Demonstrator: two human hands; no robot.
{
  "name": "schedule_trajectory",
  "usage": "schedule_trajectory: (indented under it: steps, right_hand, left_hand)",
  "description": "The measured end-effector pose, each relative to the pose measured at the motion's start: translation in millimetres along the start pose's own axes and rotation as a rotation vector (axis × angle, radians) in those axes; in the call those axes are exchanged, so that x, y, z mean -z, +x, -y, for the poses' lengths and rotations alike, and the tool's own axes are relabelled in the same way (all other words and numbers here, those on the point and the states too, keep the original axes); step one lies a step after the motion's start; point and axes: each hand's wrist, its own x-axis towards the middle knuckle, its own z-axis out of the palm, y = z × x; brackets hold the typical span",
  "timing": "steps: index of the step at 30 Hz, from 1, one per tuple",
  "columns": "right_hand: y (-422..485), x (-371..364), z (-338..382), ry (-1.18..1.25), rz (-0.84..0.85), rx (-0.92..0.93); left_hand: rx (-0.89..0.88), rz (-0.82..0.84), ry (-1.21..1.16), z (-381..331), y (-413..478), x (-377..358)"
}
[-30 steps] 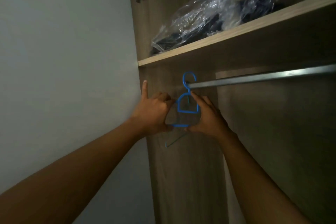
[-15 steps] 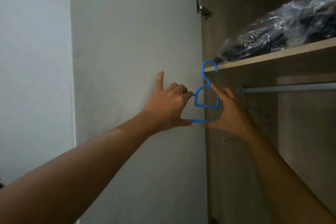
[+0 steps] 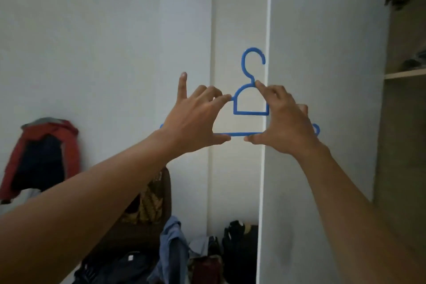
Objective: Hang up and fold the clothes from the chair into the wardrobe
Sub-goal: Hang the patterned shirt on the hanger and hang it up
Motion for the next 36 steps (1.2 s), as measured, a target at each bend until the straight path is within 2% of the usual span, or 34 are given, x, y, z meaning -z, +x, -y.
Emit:
schedule_trajectory:
  steps: [7, 14, 20, 29, 36]
  right_hand:
    - [3.0, -58.7, 139.4, 0.152, 0.082, 0.165]
    - [3.1, -166.9, 224.4, 0.21, 0.179, 0.27]
    - [12.5, -295.3, 247.1, 0.23, 0.315, 0.314]
    - [55.6, -510.0, 222.6, 0.202, 0.506, 0.222]
    - [80.5, -615.3, 205.3, 0.145, 0.653, 0.188]
  left_hand:
    - [0.134, 0.212, 0.129, 96.7, -108.4, 46.0]
    - [0.295, 0.393, 0.165, 160.7, -194.9, 16.1]
    - [0.363, 0.482, 0.146, 213.8, -253.2, -85.0]
    - [0.362, 0.624, 0.01, 300.2, -271.0, -302.8]
    - [0.396, 0.65, -0.136, 332.9, -288.8, -427.5]
